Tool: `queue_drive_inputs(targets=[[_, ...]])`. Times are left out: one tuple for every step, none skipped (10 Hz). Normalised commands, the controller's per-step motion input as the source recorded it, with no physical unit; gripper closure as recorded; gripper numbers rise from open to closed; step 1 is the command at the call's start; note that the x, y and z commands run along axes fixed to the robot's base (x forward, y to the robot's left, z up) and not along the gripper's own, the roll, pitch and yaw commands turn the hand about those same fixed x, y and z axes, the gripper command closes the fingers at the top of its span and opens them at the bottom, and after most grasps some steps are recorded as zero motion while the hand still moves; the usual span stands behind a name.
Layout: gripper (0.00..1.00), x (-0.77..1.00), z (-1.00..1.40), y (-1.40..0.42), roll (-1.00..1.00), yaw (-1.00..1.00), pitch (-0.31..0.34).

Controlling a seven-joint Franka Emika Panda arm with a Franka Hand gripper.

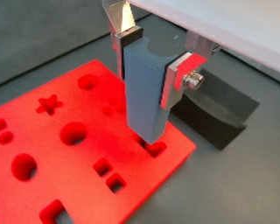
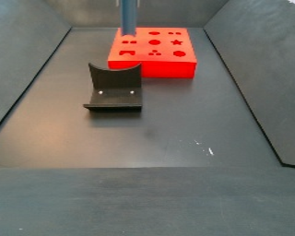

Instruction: Insert the arch object.

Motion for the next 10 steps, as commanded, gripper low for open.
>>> queue_drive_inputs(targets=[[1.0, 0.9, -0.31, 0.0, 0.1, 0.02, 0.0], [1.0, 0.89, -0.29, 0.04, 0.12, 0.0, 0.0], [1.0, 0.57, -0.24, 0.06, 0.14, 0.01, 0.0], [1.0, 0.17, -0.2, 0.04, 0.19, 0.0, 0.03], [1.0, 0.02, -0.15, 0.0, 0.21, -0.08, 0.094], [1.0, 0.0, -0.1, 0.0, 0.21, -0.1, 0.141], [1.0, -0.09, -0.1, 0.0, 0.2, -0.06, 0.136], [1.0, -0.28, -0.06, 0.0, 0.16, -0.02, 0.096], [1.0, -0.3, -0.02, 0.0, 0.09, -0.06, 0.067], [1.0, -0.27, -0.08, 0.0, 0.05, -0.03, 0.033]])
